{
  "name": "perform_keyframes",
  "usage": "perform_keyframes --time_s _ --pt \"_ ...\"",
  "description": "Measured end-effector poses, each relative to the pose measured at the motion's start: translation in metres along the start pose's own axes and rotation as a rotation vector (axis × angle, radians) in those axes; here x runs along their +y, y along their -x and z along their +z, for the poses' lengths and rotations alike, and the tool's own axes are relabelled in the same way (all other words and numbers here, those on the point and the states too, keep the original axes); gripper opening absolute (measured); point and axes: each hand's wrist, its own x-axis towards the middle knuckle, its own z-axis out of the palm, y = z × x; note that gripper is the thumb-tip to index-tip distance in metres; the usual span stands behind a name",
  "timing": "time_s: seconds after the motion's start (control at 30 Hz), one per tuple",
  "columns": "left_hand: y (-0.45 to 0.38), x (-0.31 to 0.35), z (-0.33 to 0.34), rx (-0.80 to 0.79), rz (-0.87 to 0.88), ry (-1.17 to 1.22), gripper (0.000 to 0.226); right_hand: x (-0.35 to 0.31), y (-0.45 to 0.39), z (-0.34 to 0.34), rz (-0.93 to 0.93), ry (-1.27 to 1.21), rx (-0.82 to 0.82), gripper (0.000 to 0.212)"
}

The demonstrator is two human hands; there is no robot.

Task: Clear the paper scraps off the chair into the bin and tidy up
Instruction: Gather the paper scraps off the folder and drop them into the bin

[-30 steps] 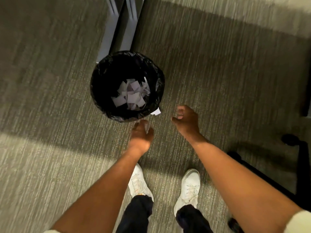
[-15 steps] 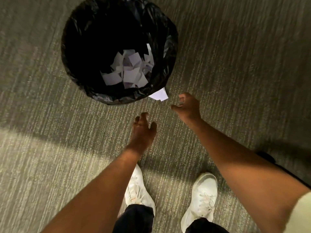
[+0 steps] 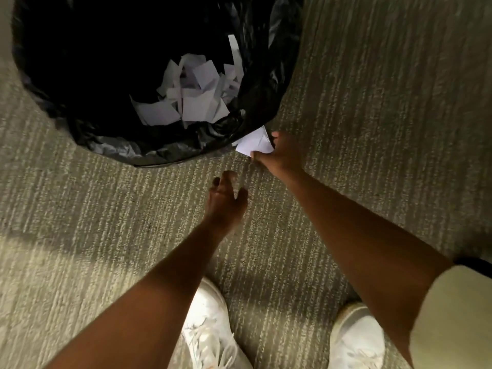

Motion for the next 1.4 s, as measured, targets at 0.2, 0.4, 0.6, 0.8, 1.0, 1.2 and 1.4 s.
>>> perform_keyframes --time_s 0.2,0.4,0.6,0.8,1.0,1.2,1.4 --pt "-0.013 -0.021 0.005 0.007 -0.004 -0.006 0.046 -0.004 -0.017 0.023 0.068 0.035 0.112 0.078" --pt "-0.022 -0.026 -0.001 0.017 -0.001 -0.019 0.043 -0.004 -0.022 0.03 0.083 0.162 0.109 0.072" --pt "-0.022 -0.017 -0.011 0.011 -0.006 -0.002 0.045 -0.005 -0.018 0.024 0.111 0.055 0.069 0.047" --pt "0.009 0.0 -0.021 0.028 0.001 -0.011 0.042 -0.002 0.018 -0.019 0.142 0.0 0.112 0.035" --pt "0.07 0.038 -0.054 0.047 0.043 0.043 0.038 -0.025 0.087 -0.087 0.08 -0.081 0.146 0.026" --pt "0.129 0.1 -0.113 -0.007 -0.051 0.111 0.034 -0.077 0.164 -0.157 0.046 -0.102 0.144 0.019" --pt "0.176 0.157 -0.177 -0.027 -0.05 0.124 0.033 -0.125 0.218 -0.228 0.008 -0.118 0.145 0.017"
